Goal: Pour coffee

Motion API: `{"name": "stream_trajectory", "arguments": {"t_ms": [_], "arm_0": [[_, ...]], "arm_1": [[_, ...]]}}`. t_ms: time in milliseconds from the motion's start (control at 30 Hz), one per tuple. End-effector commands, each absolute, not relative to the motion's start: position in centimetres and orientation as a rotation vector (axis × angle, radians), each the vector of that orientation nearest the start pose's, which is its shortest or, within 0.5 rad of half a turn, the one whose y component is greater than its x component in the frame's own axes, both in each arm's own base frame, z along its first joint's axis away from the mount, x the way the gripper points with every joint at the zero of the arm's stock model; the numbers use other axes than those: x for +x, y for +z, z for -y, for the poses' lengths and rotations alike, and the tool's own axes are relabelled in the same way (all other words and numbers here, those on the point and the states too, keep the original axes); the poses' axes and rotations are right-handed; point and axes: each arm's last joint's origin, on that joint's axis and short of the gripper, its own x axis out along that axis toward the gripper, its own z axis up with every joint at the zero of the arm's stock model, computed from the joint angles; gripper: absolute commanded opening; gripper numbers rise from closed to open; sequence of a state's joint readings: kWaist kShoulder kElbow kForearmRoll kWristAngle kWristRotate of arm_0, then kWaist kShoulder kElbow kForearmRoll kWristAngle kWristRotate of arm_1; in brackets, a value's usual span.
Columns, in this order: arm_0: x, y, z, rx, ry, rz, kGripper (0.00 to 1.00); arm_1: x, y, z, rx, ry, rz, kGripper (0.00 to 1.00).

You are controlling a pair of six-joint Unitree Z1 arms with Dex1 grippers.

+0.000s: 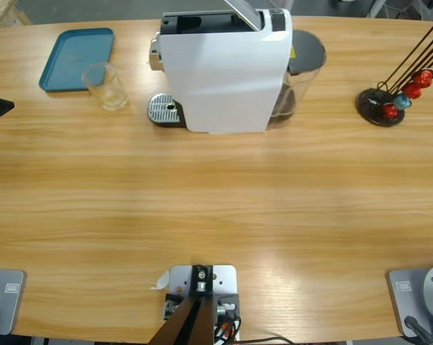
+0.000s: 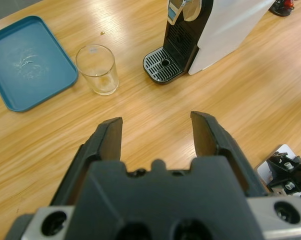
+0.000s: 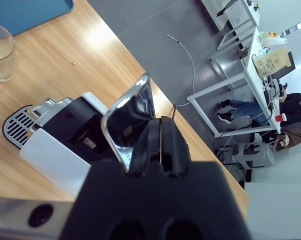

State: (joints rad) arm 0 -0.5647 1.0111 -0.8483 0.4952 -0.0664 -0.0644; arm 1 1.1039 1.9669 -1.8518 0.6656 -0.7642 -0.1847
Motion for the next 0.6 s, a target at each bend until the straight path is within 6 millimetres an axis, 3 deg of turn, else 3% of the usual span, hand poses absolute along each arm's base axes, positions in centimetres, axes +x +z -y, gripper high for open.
{"name": "stream_trajectory", "arguments": {"t_ms": [33,600], "arm_0": [[11.3,33.4,7.8,0.106,-0.6,-0.725,0.586],[11.4,33.3,7.9,0.107,-0.598,-0.731,0.586]], "arm_1": [[22.3,31.3,-40.9,-0.918,0.437,-0.541,0.0],[22.7,29.4,-42.0,-0.91,0.455,-0.575,0.0]]}}
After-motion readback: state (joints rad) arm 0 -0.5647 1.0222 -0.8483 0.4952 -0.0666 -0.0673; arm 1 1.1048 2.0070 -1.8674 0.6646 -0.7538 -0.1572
